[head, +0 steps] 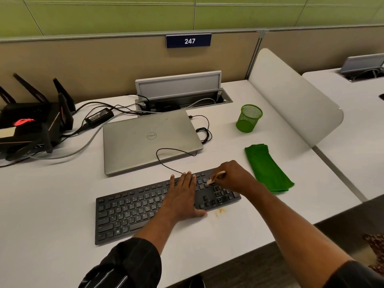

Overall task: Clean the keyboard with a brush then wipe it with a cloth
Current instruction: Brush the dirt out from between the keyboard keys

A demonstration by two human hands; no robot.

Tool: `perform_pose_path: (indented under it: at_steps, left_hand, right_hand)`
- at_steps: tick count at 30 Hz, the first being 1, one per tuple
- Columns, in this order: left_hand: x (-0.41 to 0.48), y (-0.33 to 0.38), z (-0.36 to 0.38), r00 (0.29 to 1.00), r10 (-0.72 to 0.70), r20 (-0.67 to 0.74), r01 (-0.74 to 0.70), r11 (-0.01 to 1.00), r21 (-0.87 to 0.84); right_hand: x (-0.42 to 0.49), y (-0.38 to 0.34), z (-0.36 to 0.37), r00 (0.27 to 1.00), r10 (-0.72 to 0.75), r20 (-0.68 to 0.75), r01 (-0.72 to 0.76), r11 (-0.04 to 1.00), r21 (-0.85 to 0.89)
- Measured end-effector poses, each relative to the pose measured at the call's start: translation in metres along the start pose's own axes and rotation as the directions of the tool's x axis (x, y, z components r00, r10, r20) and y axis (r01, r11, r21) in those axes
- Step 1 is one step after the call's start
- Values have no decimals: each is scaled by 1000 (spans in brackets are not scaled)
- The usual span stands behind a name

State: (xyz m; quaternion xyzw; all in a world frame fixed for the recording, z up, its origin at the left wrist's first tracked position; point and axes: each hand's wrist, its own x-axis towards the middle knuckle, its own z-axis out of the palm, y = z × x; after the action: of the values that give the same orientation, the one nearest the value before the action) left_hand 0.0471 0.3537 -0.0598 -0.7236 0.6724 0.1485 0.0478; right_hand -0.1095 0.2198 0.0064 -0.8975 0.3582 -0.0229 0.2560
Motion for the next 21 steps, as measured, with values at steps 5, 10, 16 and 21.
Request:
perform_pose_path:
  at_steps: [5, 10, 16, 21]
  left_hand:
    - [0, 1, -1, 1000, -2, -1, 2, 1000, 7]
    - [1, 0, 0, 1000, -2, 1, 2, 1000, 4]
    - [1, 1, -2, 1000, -6, 5, 6, 1000, 0]
    - [4, 5, -4, 1000, 3, -8, -3, 1000, 3]
  right_hand:
    - [-2, 1, -3, 997, 37, -64, -31, 996, 87]
    - [-6, 6, -1, 999, 36, -15, -35, 996, 85]
    - [-7, 15, -12, 991, 114, -64, -108, 990, 88]
    - [-6, 2, -11, 985, 138, -102, -117, 974, 194]
